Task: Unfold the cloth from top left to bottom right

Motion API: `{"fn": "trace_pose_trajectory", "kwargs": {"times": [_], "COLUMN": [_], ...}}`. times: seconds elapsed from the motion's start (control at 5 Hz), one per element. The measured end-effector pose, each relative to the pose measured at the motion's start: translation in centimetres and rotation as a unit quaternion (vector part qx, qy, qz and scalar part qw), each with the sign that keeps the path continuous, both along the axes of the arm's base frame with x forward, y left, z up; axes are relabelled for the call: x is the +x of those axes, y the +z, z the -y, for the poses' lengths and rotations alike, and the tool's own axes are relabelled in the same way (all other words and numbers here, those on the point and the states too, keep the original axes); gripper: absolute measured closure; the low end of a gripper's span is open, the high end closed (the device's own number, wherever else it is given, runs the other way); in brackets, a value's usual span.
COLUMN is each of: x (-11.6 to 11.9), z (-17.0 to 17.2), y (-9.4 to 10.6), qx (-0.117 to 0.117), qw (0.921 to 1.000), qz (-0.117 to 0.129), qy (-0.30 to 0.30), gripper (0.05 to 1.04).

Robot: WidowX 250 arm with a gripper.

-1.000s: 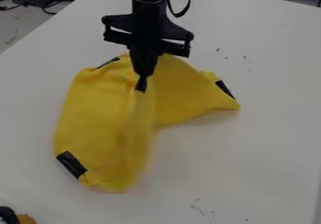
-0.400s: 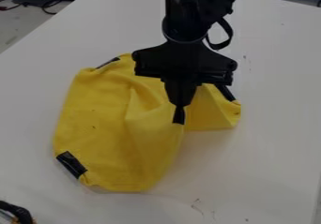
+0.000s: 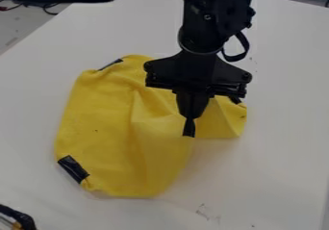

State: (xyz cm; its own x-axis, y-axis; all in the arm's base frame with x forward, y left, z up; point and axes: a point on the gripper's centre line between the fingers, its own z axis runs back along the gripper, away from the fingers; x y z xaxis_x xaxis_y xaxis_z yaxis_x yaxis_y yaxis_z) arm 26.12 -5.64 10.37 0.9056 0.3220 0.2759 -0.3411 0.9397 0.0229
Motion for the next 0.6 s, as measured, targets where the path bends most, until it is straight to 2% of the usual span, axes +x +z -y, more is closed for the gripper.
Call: {"fn": "trace_pose_trajectory", "kwargs": {"times": [0.2,0.4,0.6], "x": [-0.6,-1.1,-2.0], "z": [0.6,1.6,2.1], "y": [0.1,0.1,-0.3], "qx": [0.007,0.026,0.033], "qw": [0.9999,0.9996,0.9995], "qz": [-0.009,0.000,0.000], "qy": [0.007,0.009,0.004], "gripper": [1.029,1.030,1.030]}}
